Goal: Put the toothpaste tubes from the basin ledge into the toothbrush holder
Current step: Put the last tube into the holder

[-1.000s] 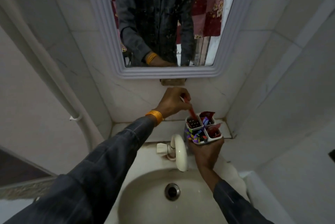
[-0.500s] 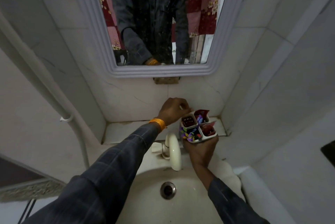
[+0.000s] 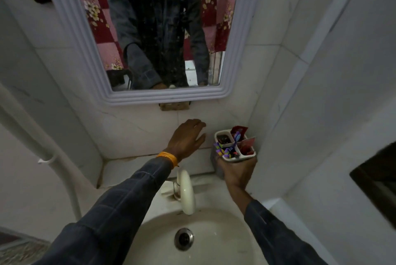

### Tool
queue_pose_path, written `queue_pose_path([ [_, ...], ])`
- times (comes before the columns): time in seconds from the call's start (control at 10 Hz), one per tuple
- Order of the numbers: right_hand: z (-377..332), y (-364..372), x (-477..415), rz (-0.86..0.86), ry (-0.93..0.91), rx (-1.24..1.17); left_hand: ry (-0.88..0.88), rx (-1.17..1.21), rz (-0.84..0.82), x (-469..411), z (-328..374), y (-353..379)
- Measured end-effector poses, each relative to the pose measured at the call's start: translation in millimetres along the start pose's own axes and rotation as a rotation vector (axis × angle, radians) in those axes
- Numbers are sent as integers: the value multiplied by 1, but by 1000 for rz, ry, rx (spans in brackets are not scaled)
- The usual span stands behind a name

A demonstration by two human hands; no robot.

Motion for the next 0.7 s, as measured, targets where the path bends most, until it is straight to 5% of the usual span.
queue_pose_path([
  [0.5, 34, 23, -42, 60, 1, 126, -85, -62, -43, -8, -18, 14],
  [0.7, 15, 11, 2, -177, 165, 372, -130, -46, 5, 3, -14, -3],
])
Point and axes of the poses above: each hand's wrist, its own x-axis away from the middle knuckle, its own y-axis out of the palm, z = x × y, the point moved 10 cm from there along -x, towards the middle knuckle, and after that the axes turned 15 degrees about x, right-handed, at the moved point
